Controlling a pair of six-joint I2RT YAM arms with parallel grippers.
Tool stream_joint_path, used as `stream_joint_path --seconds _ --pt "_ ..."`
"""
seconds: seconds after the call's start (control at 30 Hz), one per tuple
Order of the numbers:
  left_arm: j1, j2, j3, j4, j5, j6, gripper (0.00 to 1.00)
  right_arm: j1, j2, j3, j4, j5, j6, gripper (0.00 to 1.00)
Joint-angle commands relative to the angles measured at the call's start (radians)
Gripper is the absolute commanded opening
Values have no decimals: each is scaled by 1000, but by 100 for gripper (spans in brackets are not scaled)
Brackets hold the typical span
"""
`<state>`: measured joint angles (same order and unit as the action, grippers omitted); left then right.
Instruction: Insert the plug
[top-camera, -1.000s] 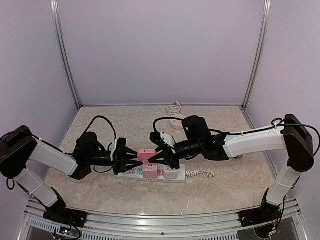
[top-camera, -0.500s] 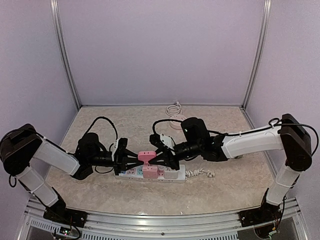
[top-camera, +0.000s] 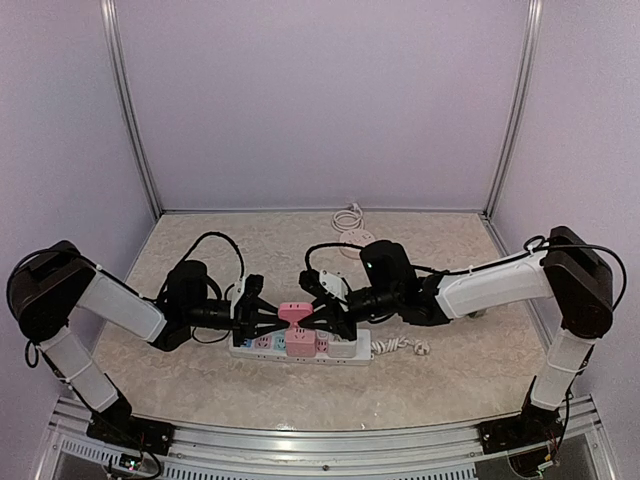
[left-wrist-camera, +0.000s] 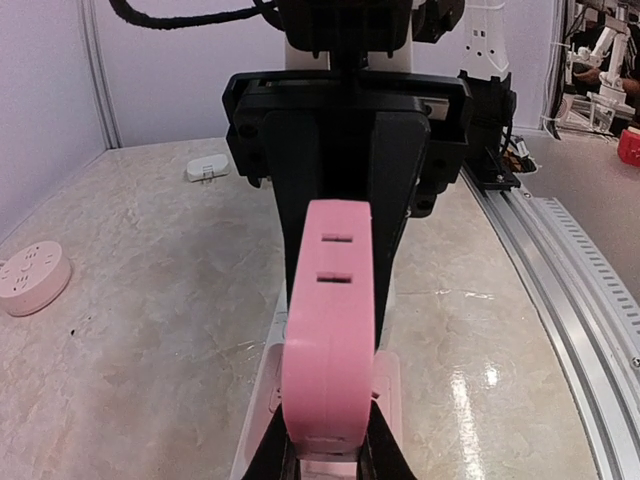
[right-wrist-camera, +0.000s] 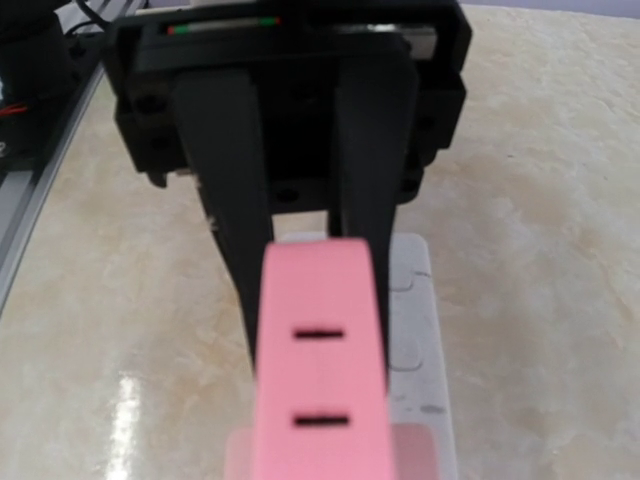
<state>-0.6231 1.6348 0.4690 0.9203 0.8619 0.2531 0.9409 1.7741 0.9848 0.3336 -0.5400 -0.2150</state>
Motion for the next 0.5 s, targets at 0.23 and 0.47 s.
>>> stream_joint_path --seconds 0.23,0.47 --pt "-6 20 44 10 -7 29 0 3 30 7 14 -1 93 0" --pt "-12 30 56 -1 -11 42 0 4 43 2 8 4 95 0"
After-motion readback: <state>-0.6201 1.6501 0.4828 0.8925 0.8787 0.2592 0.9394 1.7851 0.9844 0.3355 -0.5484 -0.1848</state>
